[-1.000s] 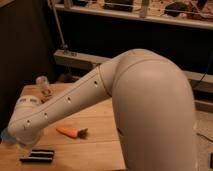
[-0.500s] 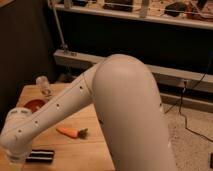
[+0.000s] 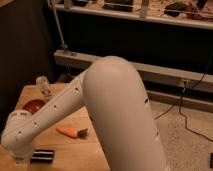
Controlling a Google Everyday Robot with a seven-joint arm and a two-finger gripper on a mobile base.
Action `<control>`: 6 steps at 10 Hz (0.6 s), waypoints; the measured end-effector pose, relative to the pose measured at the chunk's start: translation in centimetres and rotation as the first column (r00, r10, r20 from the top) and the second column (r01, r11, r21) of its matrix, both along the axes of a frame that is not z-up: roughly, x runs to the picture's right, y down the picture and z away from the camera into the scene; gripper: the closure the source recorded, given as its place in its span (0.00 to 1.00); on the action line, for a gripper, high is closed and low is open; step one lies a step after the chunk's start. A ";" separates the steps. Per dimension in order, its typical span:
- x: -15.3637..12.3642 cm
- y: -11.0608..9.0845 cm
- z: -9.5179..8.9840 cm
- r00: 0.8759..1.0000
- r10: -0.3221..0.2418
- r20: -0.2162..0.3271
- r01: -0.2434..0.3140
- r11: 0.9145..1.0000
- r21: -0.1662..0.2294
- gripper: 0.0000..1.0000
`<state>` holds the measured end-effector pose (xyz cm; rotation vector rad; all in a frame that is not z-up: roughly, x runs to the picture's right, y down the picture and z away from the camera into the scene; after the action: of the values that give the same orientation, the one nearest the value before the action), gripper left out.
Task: Place the eraser on the white sponge
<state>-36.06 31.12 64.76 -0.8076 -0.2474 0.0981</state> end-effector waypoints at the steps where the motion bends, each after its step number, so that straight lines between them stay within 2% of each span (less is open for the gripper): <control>1: 0.0 0.5 0.3 1.000 -0.022 -0.013 0.022 1.000 0.005 0.35; 6: -1.3 2.8 1.1 0.995 -0.092 -0.030 0.092 0.996 -0.007 0.35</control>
<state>-37.33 33.88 65.91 -0.8210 -0.1810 0.0240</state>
